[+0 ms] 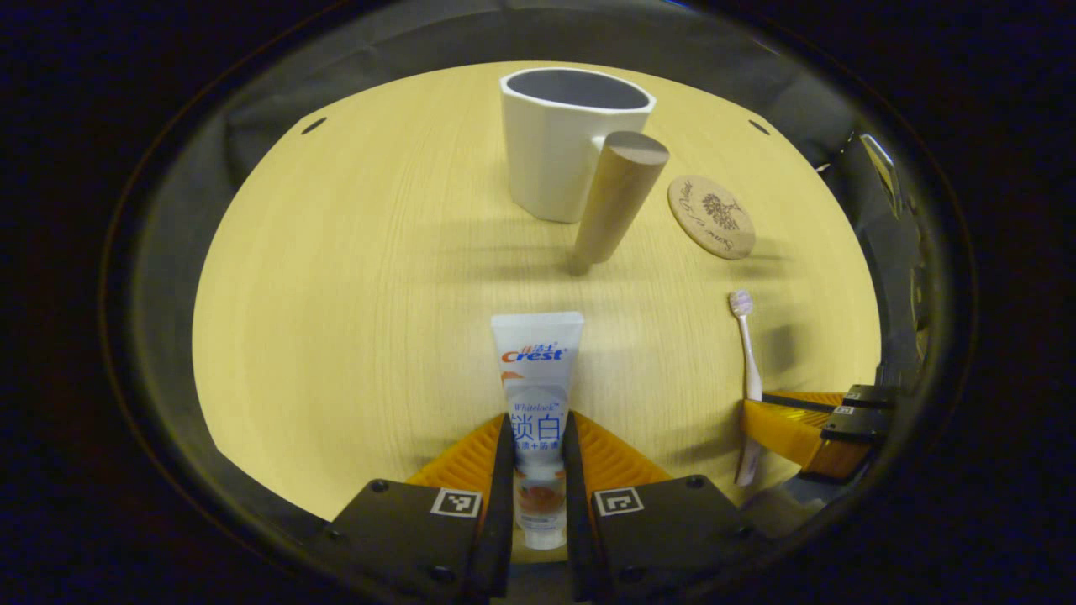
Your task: Put the toothbrush and toothpaste on the desktop into the cup, then pick up the cup and place it on the coaster on the desktop.
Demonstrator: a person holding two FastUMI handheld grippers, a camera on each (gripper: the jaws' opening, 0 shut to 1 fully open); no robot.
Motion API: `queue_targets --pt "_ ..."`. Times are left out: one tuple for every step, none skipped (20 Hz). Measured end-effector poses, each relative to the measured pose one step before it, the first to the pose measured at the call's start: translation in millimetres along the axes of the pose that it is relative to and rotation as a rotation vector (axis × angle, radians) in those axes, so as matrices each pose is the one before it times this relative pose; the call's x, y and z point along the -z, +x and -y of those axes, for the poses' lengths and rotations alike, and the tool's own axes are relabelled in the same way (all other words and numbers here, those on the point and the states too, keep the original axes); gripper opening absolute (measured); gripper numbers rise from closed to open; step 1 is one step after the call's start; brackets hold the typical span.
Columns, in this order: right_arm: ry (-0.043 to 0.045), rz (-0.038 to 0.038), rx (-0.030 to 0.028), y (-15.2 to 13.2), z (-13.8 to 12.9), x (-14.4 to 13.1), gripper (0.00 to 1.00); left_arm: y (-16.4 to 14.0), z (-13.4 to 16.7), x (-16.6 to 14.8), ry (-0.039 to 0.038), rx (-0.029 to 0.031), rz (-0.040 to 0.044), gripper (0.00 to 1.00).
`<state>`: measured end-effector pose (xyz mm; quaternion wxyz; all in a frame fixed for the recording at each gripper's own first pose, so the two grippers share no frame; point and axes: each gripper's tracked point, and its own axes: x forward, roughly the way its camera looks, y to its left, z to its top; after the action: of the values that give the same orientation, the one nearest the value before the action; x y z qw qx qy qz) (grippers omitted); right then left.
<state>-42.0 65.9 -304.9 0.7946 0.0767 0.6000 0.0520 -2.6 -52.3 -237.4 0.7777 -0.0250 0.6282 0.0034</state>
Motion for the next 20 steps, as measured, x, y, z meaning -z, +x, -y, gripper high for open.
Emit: queue_targets --pt "0.00816 0.00993 -0.01074 0.5 0.3 0.0 0.1 -0.67 -0.75 -5.69 -0.01553 0.00263 0.01744 0.31" --pt "0.00145 0.00994 -0.02064 -0.67 -1.51 -0.5 0.11 -3.33 -1.08 2.98 0.00138 0.00729 0.00526 0.27" --pt "0.03082 0.02265 -0.00683 0.92 1.86 -3.82 0.11 -2.75 0.21 -2.48 -0.00765 0.00405 0.01416 0.27" --pt "-0.00137 0.00432 -0.01564 4.79 -0.65 1.0 0.05 -3.9 -0.85 3.41 -0.00606 0.00434 0.01413 0.27" --pt "-0.00098 0.0115 -0.00386 -5.82 1.4 -1.28 0.05 -2.44 -2.74 -1.92 -0.01641 0.0029 0.02134 0.27" --pt "-0.0047 0.01529 -0.0042 -1.15 0.88 -1.93 0.05 -3.02 -1.37 -4.32 -0.01759 0.00774 0.02543 0.27" --pt "-0.0098 0.01935 -0.00672 -2.83 0.3 -1.34 0.06 -3.03 -3.11 -1.38 -0.01472 0.0058 0.02105 0.27" --pt "-0.01145 0.02169 -0.00505 -3.88 0.85 -3.13 0.05 -4.1 -3.0 0.68 -0.00809 0.00475 0.01937 0.27" --pt "-0.00433 0.02556 -0.00997 -4.94 -0.97 -2.92 0.05 -4.55 -3.86 -1.67 -0.01104 -0.00719 0.02253 0.27" --pt "-0.00262 0.0269 -0.02471 -5.45 -3.27 -4.45 0.05 -3.72 0.2 -4.35 -0.00983 0.00108 0.02318 0.26" --pt "0.00038 0.02337 -0.01734 -5.0 -2.07 -3.87 0.05 -4.67 1.0 -1.72 -0.01211 0.00475 0.02228 0.27" --pt "-0.0004 0.02112 -0.0062 -5.73 0.45 -3.97 0.05 -4.94 0.67 -1.86 -0.00983 0.00697 0.02025 0.27" --pt "-0.00508 0.02307 -0.00711 -4.54 -0.44 -3.8 0.05 -4.97 -0.13 -6.72 -0.00946 0.00231 0.03003 0.27" --pt "-0.00569 0.02201 -0.00614 -4.82 0.11 -4.57 0.05 -6.91 -1.49 -10.36 -0.00622 -0.00049 0.03239 0.27" --pt "-0.00665 0.02284 -0.01007 -4.99 -0.82 -4.02 0.05 -9.7 0.27 -8.19 -0.0039 0.00018 0.03623 0.27" --pt "-0.00432 0.02299 -0.00543 -5.29 0.24 -4.78 0.05 -8.37 0.86 -10.93 -0.00191 0.0021 0.03956 0.27" --pt "-0.00492 0.02524 -0.00424 -4.82 0.0 -4.74 0.05 -6.59 1.92 -13.54 0.0002 0.00638 0.03985 0.27" --pt "-0.00824 0.02657 -0.00831 -4.68 -1.21 -5.28 0.05 -6.93 1.46 -12.85 -0.00257 0.00446 0.04199 0.27" --pt "-0.01196 0.02497 -0.01125 -4.06 -1.88 -4.68 0.05 -2.97 2.59 -15.93 -0.00441 0.00622 0.04096 0.27" --pt "-0.01077 0.02505 -0.01481 -4.22 -2.67 -5.19 0.05 -5.56 1.38 -12.57 -0.00427 0.00942 0.03896 0.27"
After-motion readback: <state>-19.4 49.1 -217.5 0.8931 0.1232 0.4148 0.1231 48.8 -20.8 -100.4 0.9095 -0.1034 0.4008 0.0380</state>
